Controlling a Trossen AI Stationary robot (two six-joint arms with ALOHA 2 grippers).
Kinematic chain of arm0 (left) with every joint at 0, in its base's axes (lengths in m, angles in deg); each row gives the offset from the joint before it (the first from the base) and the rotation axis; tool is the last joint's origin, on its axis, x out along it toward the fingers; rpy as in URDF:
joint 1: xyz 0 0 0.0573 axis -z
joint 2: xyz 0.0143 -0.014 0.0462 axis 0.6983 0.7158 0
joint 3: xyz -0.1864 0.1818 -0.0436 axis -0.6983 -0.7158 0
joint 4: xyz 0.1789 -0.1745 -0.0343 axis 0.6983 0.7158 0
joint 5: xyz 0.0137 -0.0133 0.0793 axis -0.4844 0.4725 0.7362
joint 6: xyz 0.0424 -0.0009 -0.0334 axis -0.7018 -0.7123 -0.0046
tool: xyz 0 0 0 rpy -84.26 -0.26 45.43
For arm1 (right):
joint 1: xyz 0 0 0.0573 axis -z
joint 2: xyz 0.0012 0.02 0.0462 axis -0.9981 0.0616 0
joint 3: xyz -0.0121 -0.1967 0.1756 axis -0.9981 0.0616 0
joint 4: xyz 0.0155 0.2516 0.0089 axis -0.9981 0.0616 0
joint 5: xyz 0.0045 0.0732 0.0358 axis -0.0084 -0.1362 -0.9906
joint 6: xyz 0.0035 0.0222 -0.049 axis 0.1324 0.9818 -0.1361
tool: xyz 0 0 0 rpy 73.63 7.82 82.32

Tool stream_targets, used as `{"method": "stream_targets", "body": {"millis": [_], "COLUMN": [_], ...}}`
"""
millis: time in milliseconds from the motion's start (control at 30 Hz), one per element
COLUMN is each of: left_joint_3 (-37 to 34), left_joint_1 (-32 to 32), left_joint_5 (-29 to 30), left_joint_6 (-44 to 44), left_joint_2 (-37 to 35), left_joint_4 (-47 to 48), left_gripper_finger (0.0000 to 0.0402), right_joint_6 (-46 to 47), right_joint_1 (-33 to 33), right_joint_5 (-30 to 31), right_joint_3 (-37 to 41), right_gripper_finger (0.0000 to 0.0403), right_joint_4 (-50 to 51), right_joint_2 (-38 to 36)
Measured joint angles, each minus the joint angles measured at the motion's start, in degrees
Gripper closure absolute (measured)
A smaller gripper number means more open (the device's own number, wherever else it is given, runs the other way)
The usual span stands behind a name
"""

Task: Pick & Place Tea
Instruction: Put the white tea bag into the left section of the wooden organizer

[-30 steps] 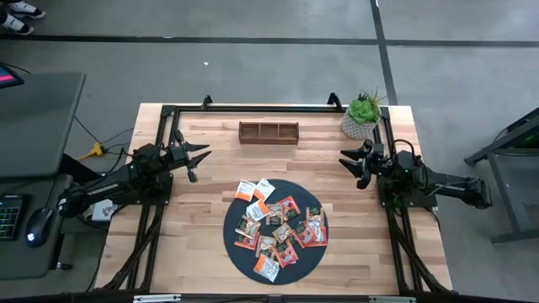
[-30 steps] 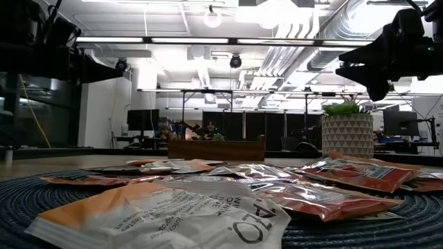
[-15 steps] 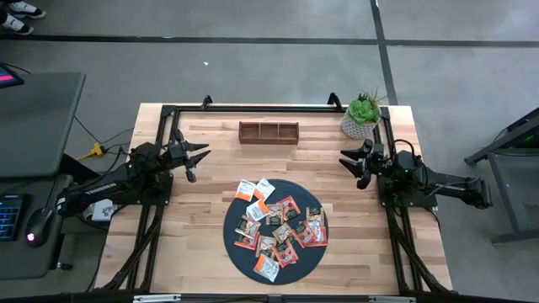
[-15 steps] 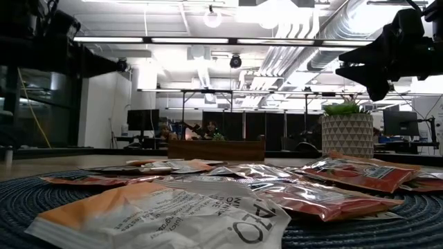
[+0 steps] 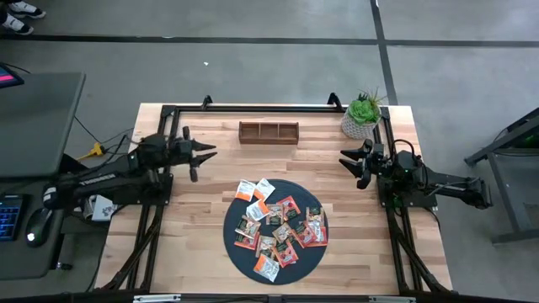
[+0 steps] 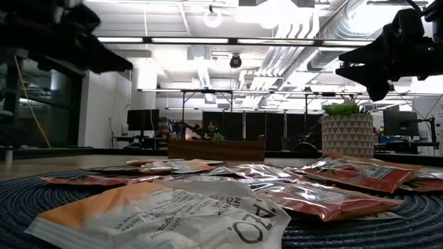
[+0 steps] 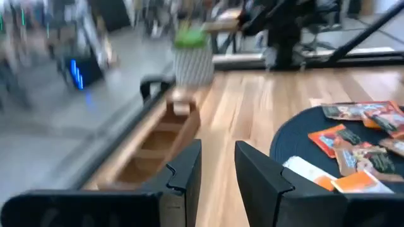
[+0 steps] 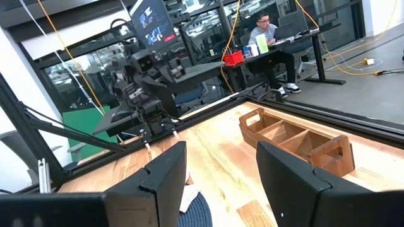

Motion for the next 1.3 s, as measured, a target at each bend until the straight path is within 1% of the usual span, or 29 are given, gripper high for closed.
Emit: {"method": "stream_targets", "body": {"millis": [133, 200, 233, 300, 367, 500, 600, 667, 767, 833, 1133, 1300], "left_joint_3": [3.0, 4.3, 5.3, 7.6, 9.4, 14.1, 17.1, 18.8, 20.6, 21.4, 23.6, 25.2], "left_joint_1": [0.0, 0.0, 0.0, 0.0, 0.0, 0.0, 0.0, 0.0, 0.0, 0.0, 0.3, 2.5], "left_joint_5": [1.1, -0.3, -1.4, -2.9, -4.4, -7.6, -10.8, -13.2, -16.3, -16.5, -19.2, -17.9], "left_joint_6": [14.3, 17.7, 17.9, 16.0, 12.6, 7.8, 2.5, -1.2, -5.7, -8.1, -10.4, -10.6], "left_joint_2": [10.9, 15.9, 18.3, 23.4, 28.1, 35.5, 40.0, 42.8, 46.8, 49.4, 59.5, 64.3], "left_joint_4": [0.9, 1.4, 1.4, 0.4, 1.1, 1.5, 4.5, 7.1, 12.5, 14.6, 14.2, 13.8], "left_gripper_finger": [0.0309, 0.0308, 0.0305, 0.0292, 0.0271, 0.0211, 0.0169, 0.0153, 0.0146, 0.0145, 0.0145, 0.0145], "right_joint_6": [0.0, 0.0, 0.0, 0.0, 0.0, 0.0, 0.0, 0.0, 0.0, 0.0, 0.0, 0.0], "right_joint_1": [0.0, 0.0, 0.0, 0.0, 0.0, 0.0, 0.0, 0.0, 0.0, 0.0, 0.0, 0.0], "right_joint_5": [0.0, 0.0, 0.0, 0.0, 0.0, 0.0, 0.0, 0.0, 0.2, 0.6, 0.6, 0.6], "right_joint_3": [0.0, 0.0, 0.0, 0.0, 0.0, 0.0, 0.0, 0.0, 0.0, 0.0, 0.0, 0.0], "right_gripper_finger": [0.0214, 0.0214, 0.0214, 0.0214, 0.0214, 0.0214, 0.0214, 0.0214, 0.0214, 0.0214, 0.0214, 0.0214], "right_joint_4": [0.0, 0.0, 0.0, 0.0, 0.0, 0.0, 0.0, 0.0, 0.0, 0.0, 0.0, 0.0], "right_joint_2": [0.0, 0.0, 0.0, 0.0, 0.0, 0.0, 0.0, 0.0, 0.0, 0.0, 0.0, 0.0]}}
